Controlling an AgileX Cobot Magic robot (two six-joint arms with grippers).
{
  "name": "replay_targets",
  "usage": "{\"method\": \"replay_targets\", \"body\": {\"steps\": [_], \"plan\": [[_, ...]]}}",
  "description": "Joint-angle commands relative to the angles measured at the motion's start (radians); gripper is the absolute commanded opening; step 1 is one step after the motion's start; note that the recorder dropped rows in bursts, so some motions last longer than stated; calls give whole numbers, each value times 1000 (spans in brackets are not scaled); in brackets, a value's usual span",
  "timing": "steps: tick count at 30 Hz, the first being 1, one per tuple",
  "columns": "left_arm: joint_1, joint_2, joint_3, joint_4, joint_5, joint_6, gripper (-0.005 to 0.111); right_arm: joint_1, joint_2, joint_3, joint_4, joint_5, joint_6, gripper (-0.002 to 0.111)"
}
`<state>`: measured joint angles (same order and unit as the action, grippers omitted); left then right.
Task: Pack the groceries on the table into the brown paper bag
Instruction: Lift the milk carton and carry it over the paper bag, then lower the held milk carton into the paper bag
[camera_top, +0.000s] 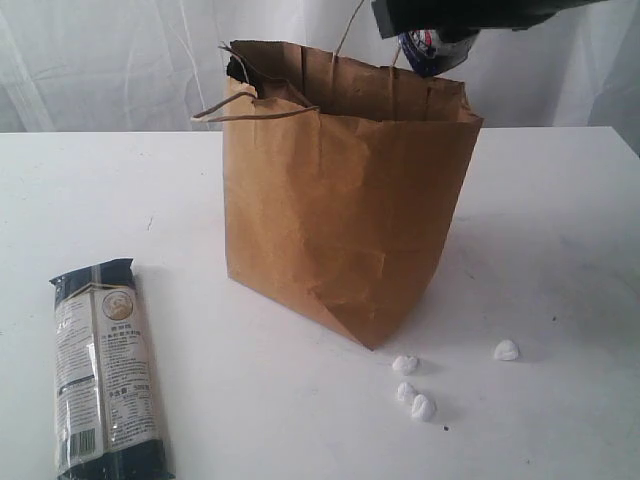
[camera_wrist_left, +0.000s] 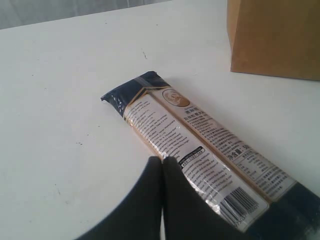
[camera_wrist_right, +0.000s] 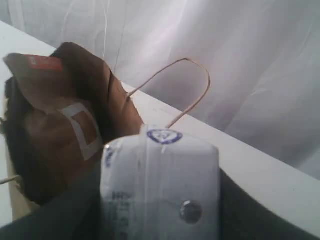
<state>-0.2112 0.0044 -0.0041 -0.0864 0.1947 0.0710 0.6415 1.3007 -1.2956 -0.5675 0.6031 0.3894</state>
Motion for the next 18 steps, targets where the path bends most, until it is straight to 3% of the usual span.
{"method": "replay_targets", "body": {"steps": [1, 15, 18], "plan": [[1, -4, 4, -6, 0, 3, 0, -14, 80, -34, 40, -53, -56, 0], [1, -4, 4, -6, 0, 3, 0, -56, 199, -41, 101, -37, -58, 0], [1, -4, 4, -6, 0, 3, 0, -56, 199, -41, 168, -28, -56, 10]]}}
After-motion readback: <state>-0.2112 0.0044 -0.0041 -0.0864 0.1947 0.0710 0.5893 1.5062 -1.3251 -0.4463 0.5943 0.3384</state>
